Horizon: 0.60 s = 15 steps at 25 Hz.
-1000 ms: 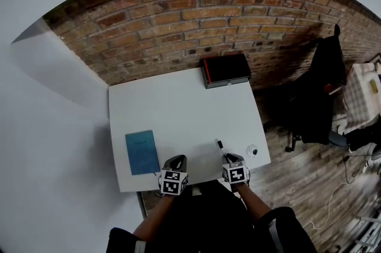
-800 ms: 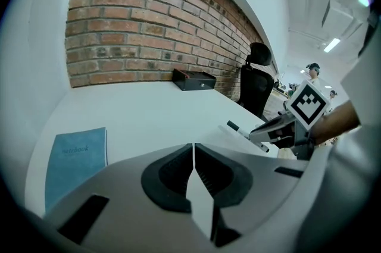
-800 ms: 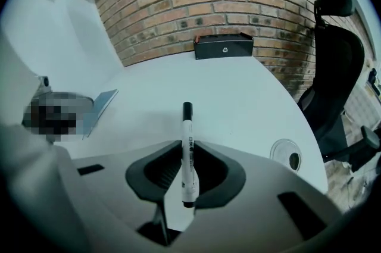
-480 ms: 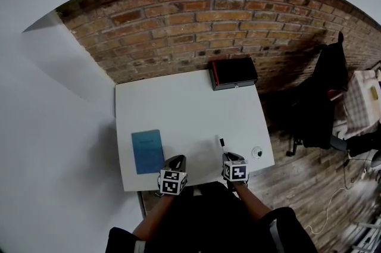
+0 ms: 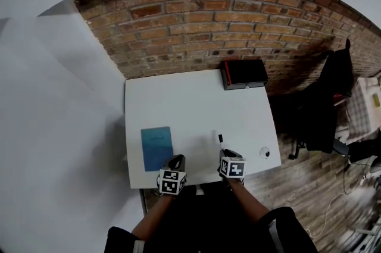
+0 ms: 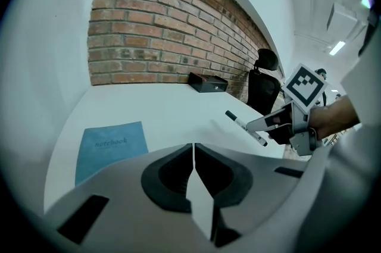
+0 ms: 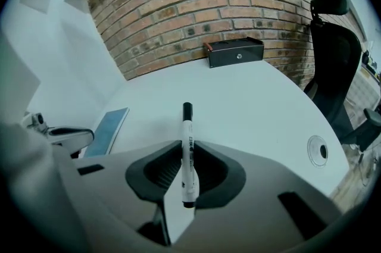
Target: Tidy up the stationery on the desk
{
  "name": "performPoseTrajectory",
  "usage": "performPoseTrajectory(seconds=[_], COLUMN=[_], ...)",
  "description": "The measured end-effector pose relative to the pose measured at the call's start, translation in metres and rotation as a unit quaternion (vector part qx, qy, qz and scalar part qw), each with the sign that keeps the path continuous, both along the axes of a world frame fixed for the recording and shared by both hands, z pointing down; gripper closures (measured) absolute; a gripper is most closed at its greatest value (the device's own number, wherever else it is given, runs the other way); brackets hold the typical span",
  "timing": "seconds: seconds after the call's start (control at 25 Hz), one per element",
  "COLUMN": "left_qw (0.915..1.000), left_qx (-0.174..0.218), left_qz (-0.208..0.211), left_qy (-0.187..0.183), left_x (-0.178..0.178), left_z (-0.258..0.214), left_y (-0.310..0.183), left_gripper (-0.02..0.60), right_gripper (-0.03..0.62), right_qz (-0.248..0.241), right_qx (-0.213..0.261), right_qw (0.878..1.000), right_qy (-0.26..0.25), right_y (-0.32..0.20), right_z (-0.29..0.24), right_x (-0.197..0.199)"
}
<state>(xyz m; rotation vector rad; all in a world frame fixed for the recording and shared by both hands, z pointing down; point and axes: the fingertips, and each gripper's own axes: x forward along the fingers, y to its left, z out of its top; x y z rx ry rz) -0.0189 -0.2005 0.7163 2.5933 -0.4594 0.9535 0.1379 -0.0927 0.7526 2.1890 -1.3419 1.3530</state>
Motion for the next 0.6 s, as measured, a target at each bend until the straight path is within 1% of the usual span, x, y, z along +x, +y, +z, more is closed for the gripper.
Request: performPoseTrajectory(seconds=[0.28,0.6], left_qw=[0.9999,0.9988], left_qx=[0.005,0.008], left_qz=[-0.015,-0.047], left_qy=[0.003,0.01], left_x=[-0.029,-0.062], left_z=[0.001,-0.001], left_y=[-0.018,-0.034], left_gripper=[0.558,0.558], right_gripper=[0.517,0.517], right_qz=[-0.006,-0.026], right_qx=[0.005,0.009], right_qw=[1.0,1.0], right_qy=[0.0,-0.006], right_y=[-0.028,-0.059], right_z=[0.0,-0.001], right_x=[-0.028,-0.065])
